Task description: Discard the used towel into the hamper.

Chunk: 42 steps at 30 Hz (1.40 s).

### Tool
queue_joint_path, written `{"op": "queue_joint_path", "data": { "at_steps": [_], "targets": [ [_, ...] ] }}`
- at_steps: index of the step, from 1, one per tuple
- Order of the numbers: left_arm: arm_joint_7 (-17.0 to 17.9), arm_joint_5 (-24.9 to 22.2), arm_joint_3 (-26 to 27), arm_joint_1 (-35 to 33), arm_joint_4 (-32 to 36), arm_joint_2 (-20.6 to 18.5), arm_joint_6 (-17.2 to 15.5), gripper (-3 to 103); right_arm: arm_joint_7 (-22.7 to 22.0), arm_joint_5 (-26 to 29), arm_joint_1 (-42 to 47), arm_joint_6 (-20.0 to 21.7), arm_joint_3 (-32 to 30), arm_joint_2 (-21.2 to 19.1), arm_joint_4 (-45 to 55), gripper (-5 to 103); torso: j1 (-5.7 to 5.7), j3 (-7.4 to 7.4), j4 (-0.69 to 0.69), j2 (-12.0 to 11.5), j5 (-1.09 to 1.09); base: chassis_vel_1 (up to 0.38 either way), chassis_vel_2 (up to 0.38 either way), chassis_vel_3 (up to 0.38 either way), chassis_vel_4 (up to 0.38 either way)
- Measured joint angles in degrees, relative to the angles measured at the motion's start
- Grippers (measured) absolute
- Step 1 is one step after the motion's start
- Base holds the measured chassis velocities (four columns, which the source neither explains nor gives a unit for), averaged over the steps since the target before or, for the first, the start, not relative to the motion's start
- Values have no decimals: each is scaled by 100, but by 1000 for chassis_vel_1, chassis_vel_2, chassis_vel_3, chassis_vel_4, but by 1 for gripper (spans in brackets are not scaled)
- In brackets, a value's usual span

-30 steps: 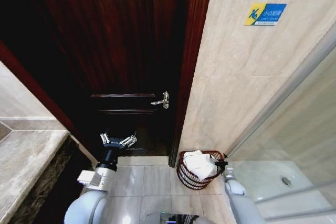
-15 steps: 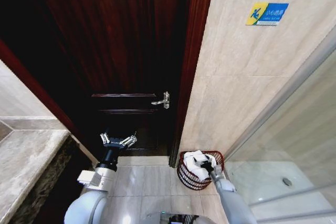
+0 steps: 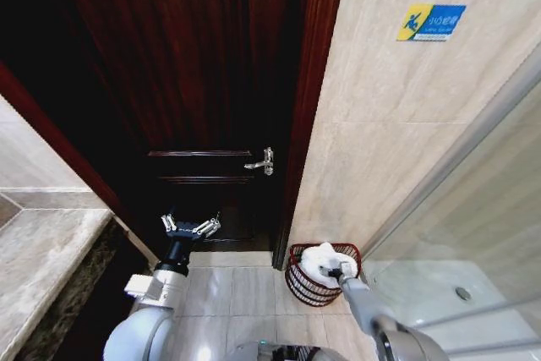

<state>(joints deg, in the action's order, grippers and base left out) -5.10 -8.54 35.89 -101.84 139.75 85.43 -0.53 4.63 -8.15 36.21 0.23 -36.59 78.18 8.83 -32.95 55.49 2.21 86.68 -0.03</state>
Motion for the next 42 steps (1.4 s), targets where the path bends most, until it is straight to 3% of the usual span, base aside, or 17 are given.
{"op": "queue_joint_path", "data": {
  "at_steps": [5,15,24,32,36,42],
  "targets": [
    [0,0,0,0,0,0,0,100,37,524,110,188,18,-2,161,100,0,0,0,0,1,0,0,0,0],
    [0,0,0,0,0,0,0,100,386,766,334,40,45,86,452,100,4,-3,-1,-5,3,0,0,0,0],
    [0,0,0,0,0,0,0,100,810,1205,315,-17,71,264,467,100,132,-149,-1,-283,3,0,0,0,0],
    [0,0,0,0,0,0,0,100,684,1054,176,97,55,288,297,100,270,-301,-1,-575,3,0,0,0,0],
    [0,0,0,0,0,0,0,100,576,1294,146,396,27,210,310,100,302,-329,0,-627,3,0,0,0,0],
    [0,0,0,0,0,0,0,100,655,1481,316,493,112,122,785,100,312,-345,-1,-654,3,0,0,0,0]
  ]
}}
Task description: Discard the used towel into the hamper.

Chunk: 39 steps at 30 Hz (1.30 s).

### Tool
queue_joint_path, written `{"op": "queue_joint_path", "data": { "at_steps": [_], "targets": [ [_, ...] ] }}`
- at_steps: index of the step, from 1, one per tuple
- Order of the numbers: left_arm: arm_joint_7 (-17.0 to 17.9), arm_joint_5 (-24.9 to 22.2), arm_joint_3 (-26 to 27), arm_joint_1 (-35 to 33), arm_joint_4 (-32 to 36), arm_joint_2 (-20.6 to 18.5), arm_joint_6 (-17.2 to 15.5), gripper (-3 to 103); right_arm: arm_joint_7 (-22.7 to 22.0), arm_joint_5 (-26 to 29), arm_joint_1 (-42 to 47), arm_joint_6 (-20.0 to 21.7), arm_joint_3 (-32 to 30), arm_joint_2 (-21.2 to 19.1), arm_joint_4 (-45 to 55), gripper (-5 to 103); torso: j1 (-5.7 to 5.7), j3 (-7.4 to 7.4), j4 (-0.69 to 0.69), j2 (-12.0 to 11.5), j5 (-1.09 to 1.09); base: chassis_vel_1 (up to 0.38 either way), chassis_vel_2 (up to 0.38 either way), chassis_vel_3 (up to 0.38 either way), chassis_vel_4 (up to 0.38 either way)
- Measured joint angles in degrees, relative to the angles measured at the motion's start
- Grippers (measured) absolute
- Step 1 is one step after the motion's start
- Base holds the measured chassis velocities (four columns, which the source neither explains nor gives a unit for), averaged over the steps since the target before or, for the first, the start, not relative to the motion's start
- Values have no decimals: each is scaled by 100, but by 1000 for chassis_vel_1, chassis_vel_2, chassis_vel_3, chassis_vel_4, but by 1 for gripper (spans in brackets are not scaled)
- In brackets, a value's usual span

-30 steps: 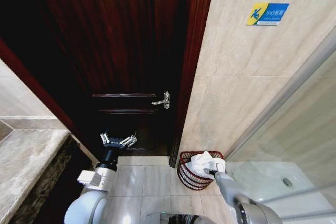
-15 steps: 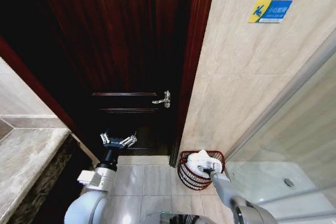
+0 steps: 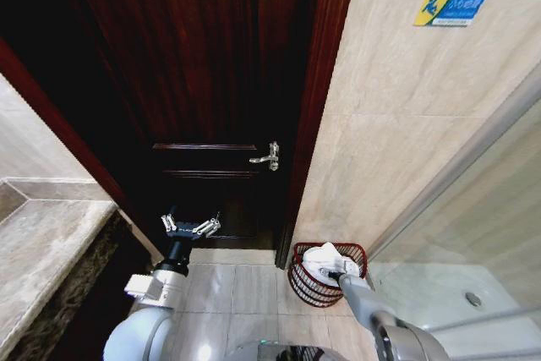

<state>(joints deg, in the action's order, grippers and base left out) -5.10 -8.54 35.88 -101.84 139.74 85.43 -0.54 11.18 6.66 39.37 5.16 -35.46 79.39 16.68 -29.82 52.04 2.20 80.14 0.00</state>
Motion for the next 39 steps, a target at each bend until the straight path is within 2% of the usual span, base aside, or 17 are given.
{"op": "queue_joint_path", "data": {
  "at_steps": [5,6,7,8,11,12,14,15,18,23,25,26,27,29,30,33,39],
  "targets": [
    [0,0,0,0,0,1,0,100,88,120,388,-25,119,-34,665,100,-3,1,0,3,0,0,0,0,0],
    [1,0,0,0,0,0,0,100,132,122,581,-231,154,-46,922,100,-5,2,0,6,1,0,0,0,0],
    [0,0,0,0,0,-1,0,100,168,47,862,-739,176,-73,1253,100,-7,4,0,10,2,0,0,0,0],
    [0,0,0,0,0,-1,0,100,168,47,862,-739,176,-73,1253,100,-7,4,0,10,2,0,0,0,0],
    [-1,0,0,0,0,-1,0,100,449,122,1584,-1572,218,-242,2327,100,-11,7,-3,21,-5,0,0,0,0],
    [-1,0,0,0,0,-1,0,100,449,122,1584,-1572,218,-242,2327,100,-11,7,-3,21,-5,0,0,0,0],
    [0,0,0,0,0,0,0,100,721,-132,1758,-2282,125,-289,2539,100,-14,9,-3,27,0,0,0,0,0],
    [0,0,0,0,0,0,0,100,721,-132,1758,-2282,125,-289,2539,100,-14,9,-3,27,0,0,0,0,0],
    [0,0,0,0,0,0,0,100,754,-214,1543,-2751,84,-290,2145,100,-20,13,-1,32,1,0,0,0,0],
    [0,0,0,0,0,0,0,100,1109,154,1048,-2750,125,-218,1417,100,-24,16,-1,37,-1,0,0,0,0],
    [0,0,0,0,0,0,0,100,1362,260,403,-2631,107,-86,462,100,-26,18,1,41,2,0,0,0,0],
    [0,0,0,0,0,0,0,100,1362,260,403,-2631,107,-86,462,100,-26,18,1,41,2,0,0,0,0],
    [-1,0,0,0,0,0,0,100,1315,154,187,-2431,76,-47,132,100,-27,18,2,42,-1,0,0,0,0],
    [0,0,0,0,0,0,0,100,756,-312,-76,-1698,0,-2,-297,100,-29,20,1,45,2,0,0,0,0],
    [0,0,0,0,0,0,0,100,756,-312,-76,-1698,0,-2,-297,100,-29,20,1,45,2,0,0,0,0],
    [0,0,0,0,0,0,0,100,231,-637,-239,-970,-111,-49,-607,100,-30,20,1,48,-1,0,0,0,0],
    [0,0,0,0,0,0,0,100,51,-791,-273,-539,-138,-107,-675,100,-30,21,0,52,-1,0,0,0,0]
  ]
}}
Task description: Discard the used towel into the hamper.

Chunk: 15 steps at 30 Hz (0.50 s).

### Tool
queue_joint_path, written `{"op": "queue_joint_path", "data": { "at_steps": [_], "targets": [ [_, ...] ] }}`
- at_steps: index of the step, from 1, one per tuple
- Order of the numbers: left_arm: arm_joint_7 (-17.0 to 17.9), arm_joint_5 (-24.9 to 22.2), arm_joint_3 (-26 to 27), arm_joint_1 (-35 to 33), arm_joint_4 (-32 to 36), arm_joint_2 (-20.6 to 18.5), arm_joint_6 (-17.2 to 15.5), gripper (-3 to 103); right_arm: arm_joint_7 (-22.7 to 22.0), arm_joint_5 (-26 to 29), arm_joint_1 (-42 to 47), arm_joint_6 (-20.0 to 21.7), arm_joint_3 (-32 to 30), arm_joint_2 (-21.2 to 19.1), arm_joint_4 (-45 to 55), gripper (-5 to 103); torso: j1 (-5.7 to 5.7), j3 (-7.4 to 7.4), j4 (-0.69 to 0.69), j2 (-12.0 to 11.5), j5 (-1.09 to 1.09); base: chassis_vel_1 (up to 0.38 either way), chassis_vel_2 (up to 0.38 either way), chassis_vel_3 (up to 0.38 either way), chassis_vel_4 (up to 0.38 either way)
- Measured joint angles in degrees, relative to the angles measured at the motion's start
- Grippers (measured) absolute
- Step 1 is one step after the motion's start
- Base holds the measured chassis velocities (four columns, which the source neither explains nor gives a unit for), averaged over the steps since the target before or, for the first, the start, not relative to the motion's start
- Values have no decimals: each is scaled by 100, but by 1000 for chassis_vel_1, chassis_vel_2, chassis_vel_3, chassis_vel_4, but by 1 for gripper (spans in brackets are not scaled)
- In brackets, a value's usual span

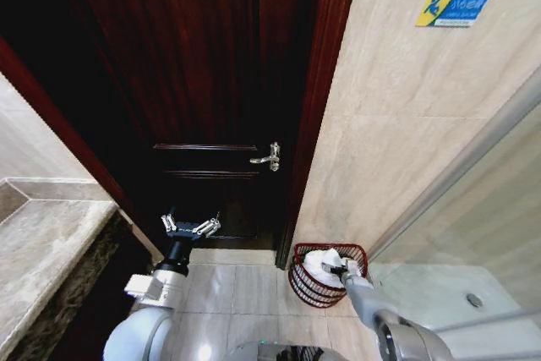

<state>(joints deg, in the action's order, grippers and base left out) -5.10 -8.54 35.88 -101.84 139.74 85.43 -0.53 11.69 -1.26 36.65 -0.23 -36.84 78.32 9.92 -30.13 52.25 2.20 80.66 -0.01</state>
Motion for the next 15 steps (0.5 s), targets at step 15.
{"op": "queue_joint_path", "data": {
  "at_steps": [15],
  "targets": [
    [0,0,0,0,0,0,0,100,582,1041,747,-898,189,-72,1553,100,-5,4,0,6,0,0,0,0,0]
  ]
}}
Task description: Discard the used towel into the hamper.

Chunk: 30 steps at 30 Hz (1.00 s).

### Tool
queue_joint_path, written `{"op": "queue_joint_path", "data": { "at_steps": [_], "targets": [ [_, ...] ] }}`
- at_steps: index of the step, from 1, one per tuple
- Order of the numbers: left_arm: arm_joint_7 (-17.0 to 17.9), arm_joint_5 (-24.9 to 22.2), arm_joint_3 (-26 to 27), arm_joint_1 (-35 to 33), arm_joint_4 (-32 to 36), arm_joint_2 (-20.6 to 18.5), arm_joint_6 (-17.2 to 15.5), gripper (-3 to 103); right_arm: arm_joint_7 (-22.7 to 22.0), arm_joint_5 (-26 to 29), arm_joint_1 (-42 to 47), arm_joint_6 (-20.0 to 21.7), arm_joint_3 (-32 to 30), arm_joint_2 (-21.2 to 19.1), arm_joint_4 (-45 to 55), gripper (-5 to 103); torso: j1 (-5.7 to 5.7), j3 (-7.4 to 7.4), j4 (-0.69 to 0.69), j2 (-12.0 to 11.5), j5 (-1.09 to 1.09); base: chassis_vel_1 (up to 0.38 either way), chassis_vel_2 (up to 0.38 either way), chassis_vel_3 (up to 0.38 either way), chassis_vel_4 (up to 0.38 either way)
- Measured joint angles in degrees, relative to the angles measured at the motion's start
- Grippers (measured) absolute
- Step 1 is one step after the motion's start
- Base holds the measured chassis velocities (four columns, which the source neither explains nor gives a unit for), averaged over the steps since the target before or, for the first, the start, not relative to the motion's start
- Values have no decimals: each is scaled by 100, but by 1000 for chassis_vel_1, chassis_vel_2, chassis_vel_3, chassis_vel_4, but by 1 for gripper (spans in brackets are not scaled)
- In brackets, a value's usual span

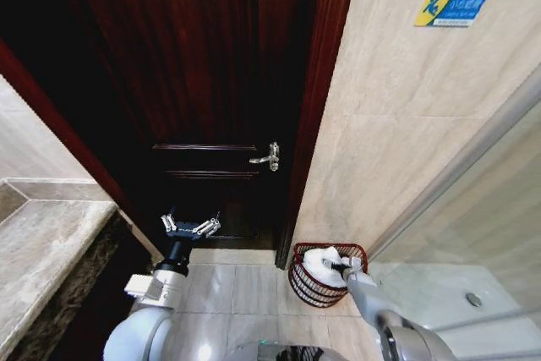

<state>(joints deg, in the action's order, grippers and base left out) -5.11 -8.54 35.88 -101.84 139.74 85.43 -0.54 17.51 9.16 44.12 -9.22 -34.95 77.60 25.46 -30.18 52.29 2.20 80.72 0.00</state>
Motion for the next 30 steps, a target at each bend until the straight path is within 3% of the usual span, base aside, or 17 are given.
{"op": "queue_joint_path", "data": {
  "at_steps": [2,3,6,7,13,22,30],
  "targets": [
    [0,0,0,0,0,1,0,100,-76,70,621,-28,43,-30,1026,100,-1,0,0,0,4,0,0,0,0],
    [0,0,0,0,0,1,0,100,-76,70,621,-28,43,-30,1026,100,-1,0,0,0,4,0,0,0,0],
    [1,0,0,0,0,1,0,100,-336,230,1864,132,57,-116,3155,100,0,0,-2,2,0,0,0,0,0],
    [1,0,0,0,0,1,0,100,-336,230,1864,132,57,-116,3155,100,0,0,-2,2,0,0,0,0,0],
    [0,0,0,0,0,0,0,100,-790,205,3583,72,-101,-17,5703,100,0,0,-2,3,1,0,0,0,0],
    [0,0,0,0,0,0,0,100,-1271,-232,5061,-309,-130,483,7784,100,-1,1,0,3,-1,0,0,0,0],
    [0,0,0,0,0,1,0,100,-1571,-663,5946,-303,-71,900,9325,100,-1,1,0,4,0,0,0,0,0]
  ]
}}
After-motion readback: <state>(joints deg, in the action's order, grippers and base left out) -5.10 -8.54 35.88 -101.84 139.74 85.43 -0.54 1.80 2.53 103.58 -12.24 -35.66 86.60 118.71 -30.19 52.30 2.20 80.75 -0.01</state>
